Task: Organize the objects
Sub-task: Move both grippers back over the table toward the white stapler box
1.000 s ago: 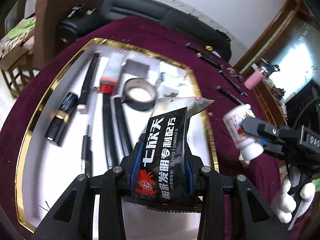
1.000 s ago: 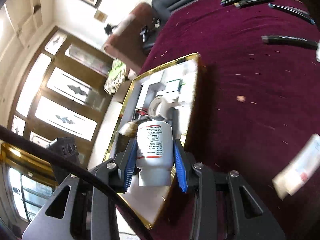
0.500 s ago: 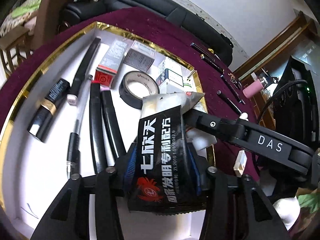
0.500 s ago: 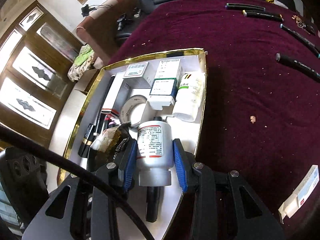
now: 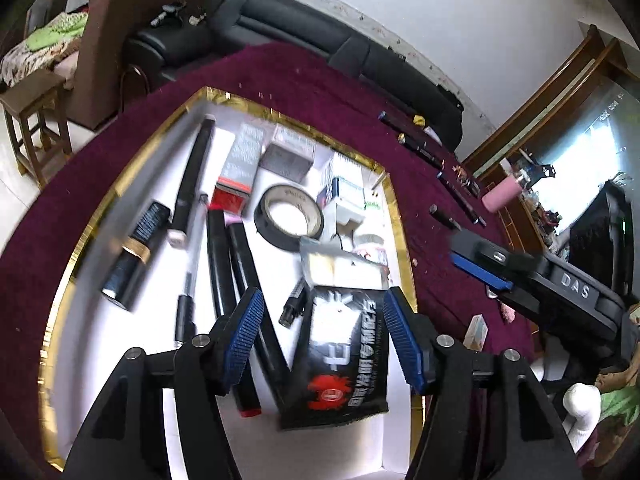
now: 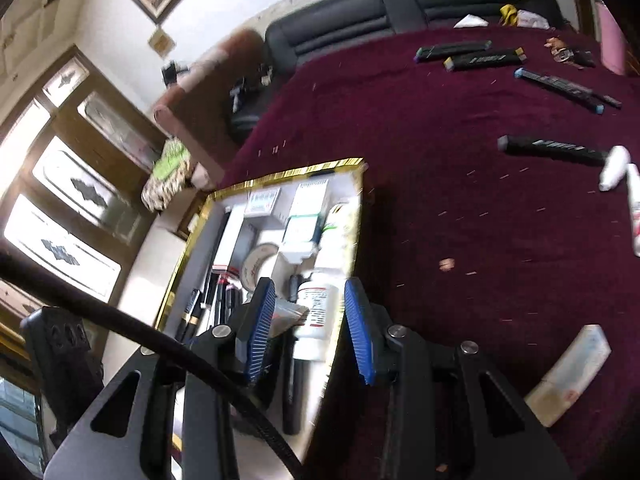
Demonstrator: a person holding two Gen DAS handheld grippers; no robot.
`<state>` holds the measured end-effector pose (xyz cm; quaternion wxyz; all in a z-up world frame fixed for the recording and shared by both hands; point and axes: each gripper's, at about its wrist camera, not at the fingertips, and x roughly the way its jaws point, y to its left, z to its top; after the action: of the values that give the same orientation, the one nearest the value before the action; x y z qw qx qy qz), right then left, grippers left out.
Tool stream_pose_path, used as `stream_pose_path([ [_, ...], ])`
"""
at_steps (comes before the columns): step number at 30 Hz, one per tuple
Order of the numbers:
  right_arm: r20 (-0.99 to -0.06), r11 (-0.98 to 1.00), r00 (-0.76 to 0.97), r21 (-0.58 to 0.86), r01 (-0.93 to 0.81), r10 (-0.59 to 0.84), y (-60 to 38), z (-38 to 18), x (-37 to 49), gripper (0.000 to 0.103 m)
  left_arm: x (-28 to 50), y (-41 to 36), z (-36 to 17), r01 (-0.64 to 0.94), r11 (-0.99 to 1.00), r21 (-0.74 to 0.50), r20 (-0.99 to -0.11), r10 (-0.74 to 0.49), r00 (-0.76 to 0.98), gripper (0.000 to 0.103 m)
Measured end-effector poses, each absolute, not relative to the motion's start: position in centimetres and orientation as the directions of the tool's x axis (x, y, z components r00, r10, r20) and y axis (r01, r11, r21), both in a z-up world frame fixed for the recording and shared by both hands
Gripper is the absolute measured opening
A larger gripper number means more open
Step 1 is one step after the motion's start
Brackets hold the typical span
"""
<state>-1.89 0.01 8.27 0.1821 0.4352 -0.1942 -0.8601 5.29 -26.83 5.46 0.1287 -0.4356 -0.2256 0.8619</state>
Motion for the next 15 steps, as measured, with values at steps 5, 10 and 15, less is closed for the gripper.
stream_pose_path([
  [5, -0.628, -0.864, -0.671, 0.502, 0.036, -0.394, 8.1, 9.4, 1.6, 0.045, 6.1, -25.7, 8.2, -0.133, -0.839, -0.527, -0.619, 0.486, -0.617, 0.057],
  [10, -0.637, -0.831, -0.718, 0.535, -0.151, -0.280, 16.4, 7.8, 4.7, 0.047, 5.9, -19.7, 8.9, -0.303, -0.775, -0.555, -0.597, 0.624, -0.504, 0.056],
  [15, -0.659, -0.797, -0.709, 0.556, -0.236, -0.250, 20.6, 5.2, 7.3, 0.047, 6.1, -11.6, 7.4, -0.406, -0.773, -0.487, -0.686, 0.627, -0.369, 0.056],
])
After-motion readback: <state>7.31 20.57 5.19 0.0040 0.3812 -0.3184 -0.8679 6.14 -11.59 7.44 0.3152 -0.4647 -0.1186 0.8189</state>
